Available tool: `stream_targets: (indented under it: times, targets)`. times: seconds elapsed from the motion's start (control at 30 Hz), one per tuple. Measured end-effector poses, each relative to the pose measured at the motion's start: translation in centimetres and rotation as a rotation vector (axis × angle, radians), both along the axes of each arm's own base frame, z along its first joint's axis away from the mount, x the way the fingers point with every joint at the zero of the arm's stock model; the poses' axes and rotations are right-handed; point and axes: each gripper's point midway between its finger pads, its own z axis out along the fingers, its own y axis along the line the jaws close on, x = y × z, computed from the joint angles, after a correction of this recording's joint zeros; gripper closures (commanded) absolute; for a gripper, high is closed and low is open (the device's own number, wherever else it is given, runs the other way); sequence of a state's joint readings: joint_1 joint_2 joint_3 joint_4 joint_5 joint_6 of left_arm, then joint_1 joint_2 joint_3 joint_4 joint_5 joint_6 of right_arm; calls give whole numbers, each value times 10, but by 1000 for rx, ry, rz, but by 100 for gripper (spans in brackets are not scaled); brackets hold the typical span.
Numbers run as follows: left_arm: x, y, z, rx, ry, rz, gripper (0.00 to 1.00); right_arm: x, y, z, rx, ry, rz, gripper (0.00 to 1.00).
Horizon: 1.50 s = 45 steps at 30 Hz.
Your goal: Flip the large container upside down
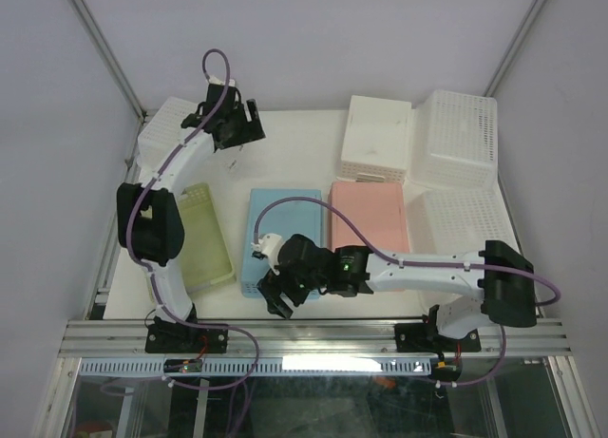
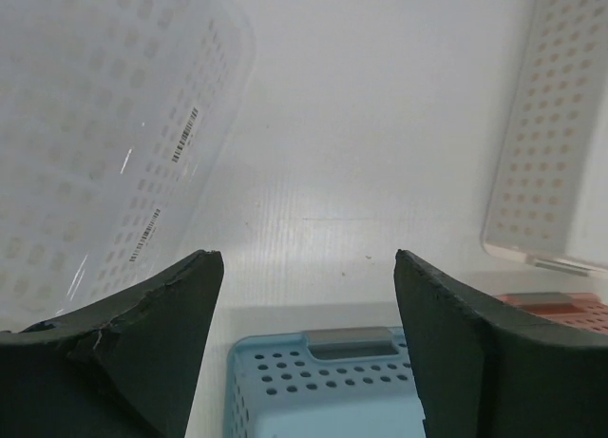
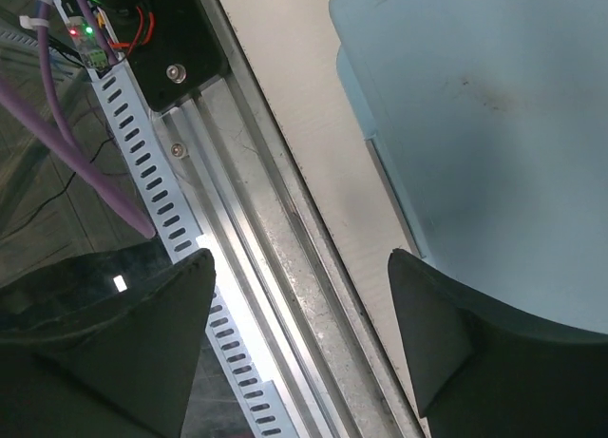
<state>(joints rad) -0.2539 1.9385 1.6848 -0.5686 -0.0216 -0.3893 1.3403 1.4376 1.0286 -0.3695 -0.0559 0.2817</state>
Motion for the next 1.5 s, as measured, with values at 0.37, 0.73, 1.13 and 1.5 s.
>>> stream_targets:
  times: [0.37,0.73,1.13,1.5]
  targets:
    - [-48,14,176,-93,-348,10,19,3,14,-38,-72,14,3,61]
    - [-102,31,201,-102,-374,28,14,106,13,-52,-76,-25,-244,64]
    - [-150,46,183,-98,-317,58,14,269,18,-58,-20,-87,-487,63]
    - [-177,53,132,-84,-185,85,14,346,5,-63,15,-92,-611,63]
